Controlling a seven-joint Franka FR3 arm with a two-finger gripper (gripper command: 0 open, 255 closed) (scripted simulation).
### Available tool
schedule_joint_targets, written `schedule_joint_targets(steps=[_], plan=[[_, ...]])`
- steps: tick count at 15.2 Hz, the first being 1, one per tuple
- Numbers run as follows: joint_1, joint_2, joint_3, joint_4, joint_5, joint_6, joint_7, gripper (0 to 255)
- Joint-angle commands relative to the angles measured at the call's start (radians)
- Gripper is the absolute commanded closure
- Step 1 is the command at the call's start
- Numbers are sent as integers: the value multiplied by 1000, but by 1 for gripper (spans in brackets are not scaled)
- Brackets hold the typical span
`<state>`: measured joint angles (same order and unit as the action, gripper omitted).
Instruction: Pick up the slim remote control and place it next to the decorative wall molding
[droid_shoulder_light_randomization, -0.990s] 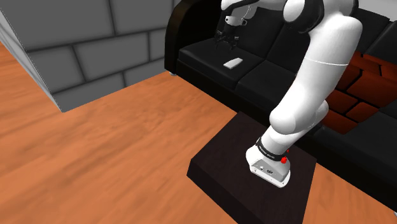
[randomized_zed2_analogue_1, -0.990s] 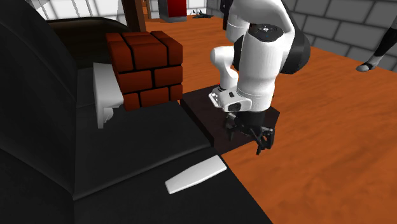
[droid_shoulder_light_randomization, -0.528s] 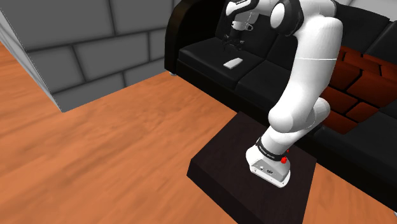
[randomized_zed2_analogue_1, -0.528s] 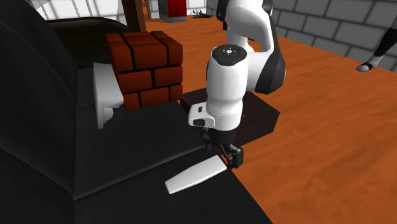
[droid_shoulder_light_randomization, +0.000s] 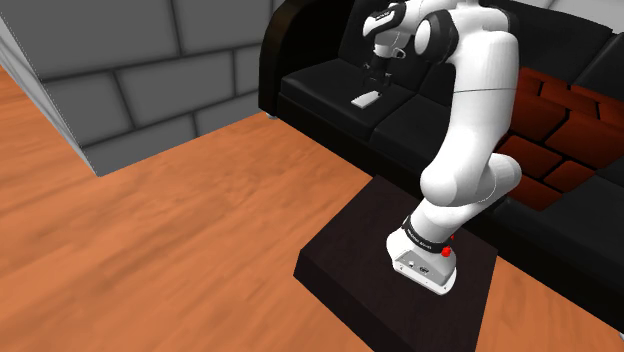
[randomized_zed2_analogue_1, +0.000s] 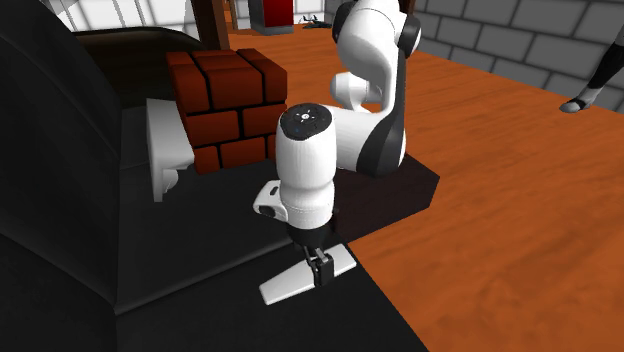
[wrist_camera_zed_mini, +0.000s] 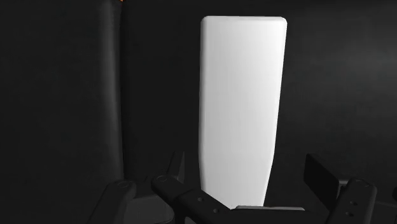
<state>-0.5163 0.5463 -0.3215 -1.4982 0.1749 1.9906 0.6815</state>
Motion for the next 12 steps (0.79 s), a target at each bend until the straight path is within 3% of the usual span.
schedule_joint_targets(steps=[1, 5, 12], plan=[[-4, 13, 0, -6, 5, 18, -2, 0], [-6, 35, 6, -34, 13, 67, -7, 0], [-6, 35, 6, -34, 13, 67, -7, 0]])
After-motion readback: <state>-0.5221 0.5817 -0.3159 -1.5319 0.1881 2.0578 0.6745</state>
